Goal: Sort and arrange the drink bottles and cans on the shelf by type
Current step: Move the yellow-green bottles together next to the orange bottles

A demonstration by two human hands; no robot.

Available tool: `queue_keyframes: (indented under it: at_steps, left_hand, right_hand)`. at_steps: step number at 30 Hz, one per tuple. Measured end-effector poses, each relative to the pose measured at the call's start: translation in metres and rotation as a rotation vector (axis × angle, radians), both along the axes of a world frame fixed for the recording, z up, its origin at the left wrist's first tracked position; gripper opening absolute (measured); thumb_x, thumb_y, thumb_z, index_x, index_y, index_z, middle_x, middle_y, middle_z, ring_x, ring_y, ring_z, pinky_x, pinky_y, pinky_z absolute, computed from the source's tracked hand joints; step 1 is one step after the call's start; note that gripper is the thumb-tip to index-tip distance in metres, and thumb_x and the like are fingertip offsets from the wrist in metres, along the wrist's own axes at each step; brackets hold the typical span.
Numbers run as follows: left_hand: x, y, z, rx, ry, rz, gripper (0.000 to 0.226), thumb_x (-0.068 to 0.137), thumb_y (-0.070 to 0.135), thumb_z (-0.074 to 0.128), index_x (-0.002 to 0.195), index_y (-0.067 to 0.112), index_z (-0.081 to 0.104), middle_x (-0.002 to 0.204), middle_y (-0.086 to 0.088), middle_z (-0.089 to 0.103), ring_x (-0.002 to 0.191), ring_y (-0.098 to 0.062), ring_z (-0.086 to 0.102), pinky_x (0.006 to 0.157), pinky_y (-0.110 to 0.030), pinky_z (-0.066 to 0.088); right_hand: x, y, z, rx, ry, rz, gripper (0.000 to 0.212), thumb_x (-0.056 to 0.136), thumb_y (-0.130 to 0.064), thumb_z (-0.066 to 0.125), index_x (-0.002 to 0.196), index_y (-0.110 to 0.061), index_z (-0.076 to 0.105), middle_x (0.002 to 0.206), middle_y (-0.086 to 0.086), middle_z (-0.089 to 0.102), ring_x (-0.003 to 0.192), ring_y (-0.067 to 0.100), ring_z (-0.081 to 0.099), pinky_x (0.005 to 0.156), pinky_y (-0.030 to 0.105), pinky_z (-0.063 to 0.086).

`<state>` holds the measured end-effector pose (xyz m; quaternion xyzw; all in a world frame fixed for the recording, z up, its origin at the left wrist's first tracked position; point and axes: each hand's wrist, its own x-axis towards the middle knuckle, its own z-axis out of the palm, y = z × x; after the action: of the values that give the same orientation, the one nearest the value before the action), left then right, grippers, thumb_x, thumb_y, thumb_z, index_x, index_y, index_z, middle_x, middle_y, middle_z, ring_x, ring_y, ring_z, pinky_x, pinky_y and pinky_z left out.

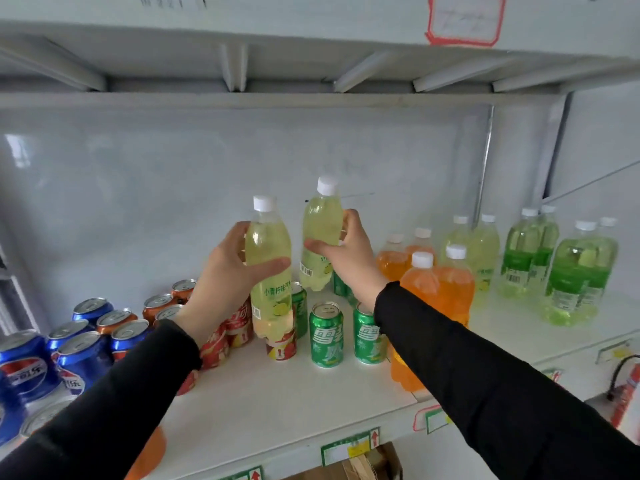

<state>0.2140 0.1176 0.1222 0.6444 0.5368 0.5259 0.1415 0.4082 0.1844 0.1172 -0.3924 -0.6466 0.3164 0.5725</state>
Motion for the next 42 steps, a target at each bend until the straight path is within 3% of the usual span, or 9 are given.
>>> queue_keyframes:
  at_steps: [3,9,15,22,26,29,32,35,42]
  left_hand:
    - [0.013,-0.011,0.030,0.120,0.017,-0.013,0.059,0.072,0.035,0.087,0.124,0.036,0.058,0.105,0.016,0.072,0.096,-0.003,0.067,0.077,-0.027,0.053]
    - [0.061,-0.047,0.064,0.196,-0.051,-0.138,0.069,0.059,0.059,0.083,0.122,0.040,0.061,0.104,0.014,0.074,0.098,-0.008,0.070,0.079,-0.029,0.055]
    - [0.148,-0.054,0.057,0.087,-0.103,-0.330,0.057,0.062,0.053,0.080,0.115,0.035,0.068,0.108,0.002,0.076,0.103,-0.019,0.072,0.097,-0.047,0.053]
    - [0.289,-0.020,0.028,-0.075,-0.151,-0.488,0.055,0.063,0.046,0.081,0.115,0.029,0.070,0.109,-0.001,0.076,0.102,-0.020,0.073,0.092,-0.041,0.054]
    - [0.357,0.009,0.015,-0.146,-0.069,-0.460,0.057,0.066,0.048,0.087,0.117,0.032,0.067,0.112,0.006,0.075,0.104,-0.014,0.072,0.095,-0.042,0.054]
    - [0.389,0.032,0.005,-0.212,0.019,-0.385,0.059,0.067,0.040,0.088,0.119,0.032,0.059,0.104,0.014,0.076,0.093,-0.006,0.074,0.092,-0.037,0.057]
    - [0.411,0.050,-0.001,-0.257,0.138,-0.253,0.066,0.074,0.035,0.086,0.127,0.033,0.047,0.085,0.015,0.073,0.070,0.006,0.068,0.067,-0.016,0.056]
    - [0.419,0.070,-0.009,-0.310,0.180,-0.136,0.084,0.075,0.038,0.086,0.144,0.027,0.040,0.117,-0.008,0.067,0.104,-0.022,0.066,0.085,-0.039,0.057]
    - [0.415,0.106,-0.029,-0.409,0.130,-0.116,0.068,0.080,0.030,0.084,0.131,0.036,0.041,0.106,0.023,0.060,0.096,0.002,0.060,0.072,-0.018,0.048]
  right_hand:
    - [0.010,-0.033,0.026,0.068,0.119,0.070,0.057,0.078,-0.028,0.086,0.122,-0.023,0.050,0.109,-0.013,0.068,0.090,-0.011,0.064,0.079,0.016,0.051]
    - [0.064,-0.090,0.043,0.088,0.162,0.128,0.047,0.076,-0.035,0.086,0.112,-0.022,0.059,0.107,-0.007,0.073,0.096,0.005,0.070,0.085,0.027,0.058]
    - [0.158,-0.111,0.025,-0.013,0.148,0.123,0.050,0.071,-0.042,0.082,0.111,-0.017,0.064,0.104,-0.004,0.076,0.097,0.013,0.073,0.091,0.034,0.055]
    - [0.309,-0.087,-0.006,-0.125,0.128,0.024,0.054,0.068,-0.042,0.082,0.115,-0.023,0.063,0.105,-0.010,0.076,0.096,0.007,0.073,0.086,0.027,0.055]
    - [0.383,-0.055,-0.024,-0.151,0.068,-0.027,0.052,0.066,-0.047,0.084,0.110,-0.035,0.058,0.102,-0.022,0.073,0.091,-0.006,0.070,0.077,0.014,0.054]
    - [0.419,-0.021,-0.042,-0.185,0.061,-0.060,0.062,0.062,-0.050,0.086,0.114,-0.033,0.058,0.108,-0.015,0.072,0.098,0.001,0.069,0.091,0.030,0.056]
    - [0.436,0.012,-0.059,-0.209,0.040,-0.063,0.079,0.058,-0.060,0.088,0.124,-0.031,0.053,0.119,-0.014,0.066,0.110,0.007,0.064,0.101,0.039,0.052]
    - [0.434,0.042,-0.073,-0.222,0.029,-0.044,0.093,0.056,-0.065,0.087,0.131,-0.029,0.047,0.128,-0.010,0.060,0.120,0.013,0.059,0.106,0.043,0.048]
    - [0.409,0.087,-0.094,-0.207,0.059,0.025,0.065,0.072,-0.035,0.090,0.119,-0.026,0.047,0.109,-0.016,0.063,0.094,-0.008,0.062,0.081,0.017,0.048]
